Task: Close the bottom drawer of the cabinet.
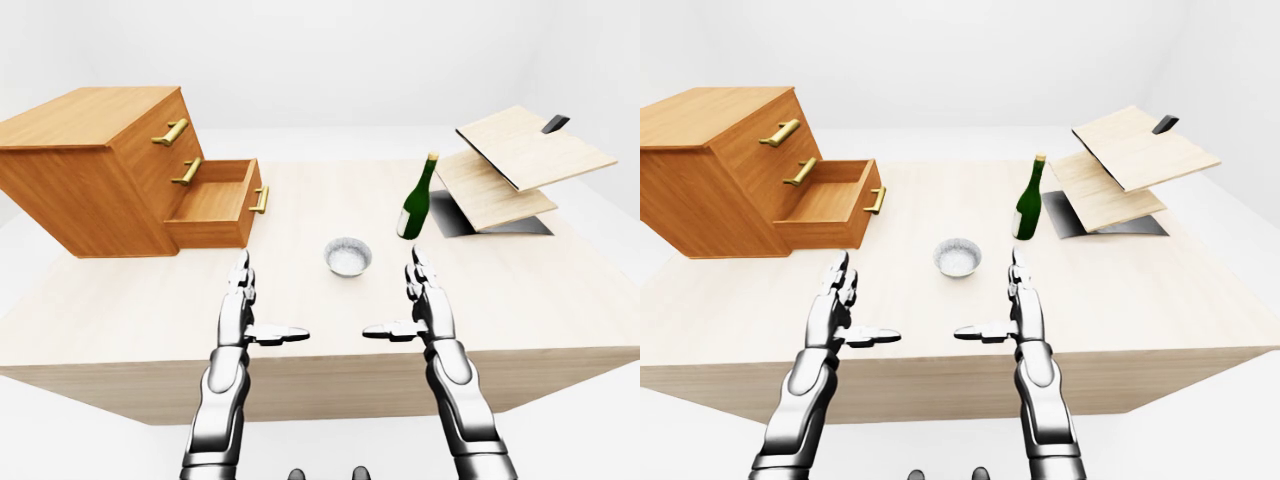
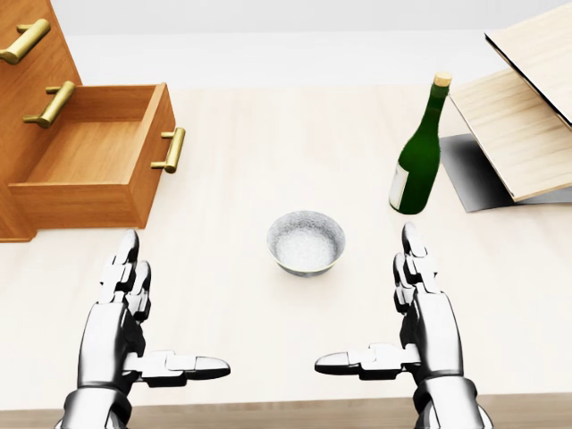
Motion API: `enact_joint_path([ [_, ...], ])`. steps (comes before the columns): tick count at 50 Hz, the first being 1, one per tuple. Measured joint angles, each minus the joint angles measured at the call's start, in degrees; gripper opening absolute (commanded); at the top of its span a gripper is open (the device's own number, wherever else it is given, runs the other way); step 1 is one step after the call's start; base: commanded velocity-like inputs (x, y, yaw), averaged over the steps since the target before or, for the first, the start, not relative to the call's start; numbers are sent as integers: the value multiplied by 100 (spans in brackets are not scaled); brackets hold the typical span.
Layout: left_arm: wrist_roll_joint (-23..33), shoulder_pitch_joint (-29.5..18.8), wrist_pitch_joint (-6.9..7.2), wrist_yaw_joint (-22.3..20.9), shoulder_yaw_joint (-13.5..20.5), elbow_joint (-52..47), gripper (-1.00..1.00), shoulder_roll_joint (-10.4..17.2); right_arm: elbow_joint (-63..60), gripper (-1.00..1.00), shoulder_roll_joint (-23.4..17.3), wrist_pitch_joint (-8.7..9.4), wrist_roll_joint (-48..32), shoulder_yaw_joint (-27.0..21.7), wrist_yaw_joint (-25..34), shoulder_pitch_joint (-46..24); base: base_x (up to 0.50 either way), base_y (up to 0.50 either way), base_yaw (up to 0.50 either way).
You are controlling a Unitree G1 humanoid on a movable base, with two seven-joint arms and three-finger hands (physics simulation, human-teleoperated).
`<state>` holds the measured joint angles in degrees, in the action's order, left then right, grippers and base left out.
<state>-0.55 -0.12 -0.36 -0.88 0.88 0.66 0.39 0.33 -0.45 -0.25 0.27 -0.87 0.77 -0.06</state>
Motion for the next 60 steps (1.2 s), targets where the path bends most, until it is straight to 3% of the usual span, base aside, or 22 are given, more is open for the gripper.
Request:
enact_joint_path([
  [16,-83,59,-15,-111,73,-39,100,34,-81,100,-59,25,15,-115,95,47,0,0,0],
  [22,-103,164,164,-130,74,-440,100,38,-318,100,-70,137,27,-155,102,100,0,0,0],
  [31,327,256,267,23,-23,-838,100,46,-393,100,-79,162,13,-187,105,115,0,0,0],
  [45,537,300,419,75,-54,-1179,100,44,-544,100,-82,223,-28,-195,92,166,0,0,0],
  [48,577,383,532,64,-67,-1466,100,45,-790,100,-80,315,-61,-189,84,247,0,0,0],
  [52,639,562,536,12,-74,-2174,100,50,-1450,100,-71,525,-88,-194,99,440,0,0,0],
  [56,660,726,536,-90,-24,-3113,100,52,-2312,100,-62,525,-39,-317,158,650,0,0,0],
  [60,645,828,536,-200,77,-4018,100,45,-3327,100,-64,525,231,-745,240,737,0,0,0],
])
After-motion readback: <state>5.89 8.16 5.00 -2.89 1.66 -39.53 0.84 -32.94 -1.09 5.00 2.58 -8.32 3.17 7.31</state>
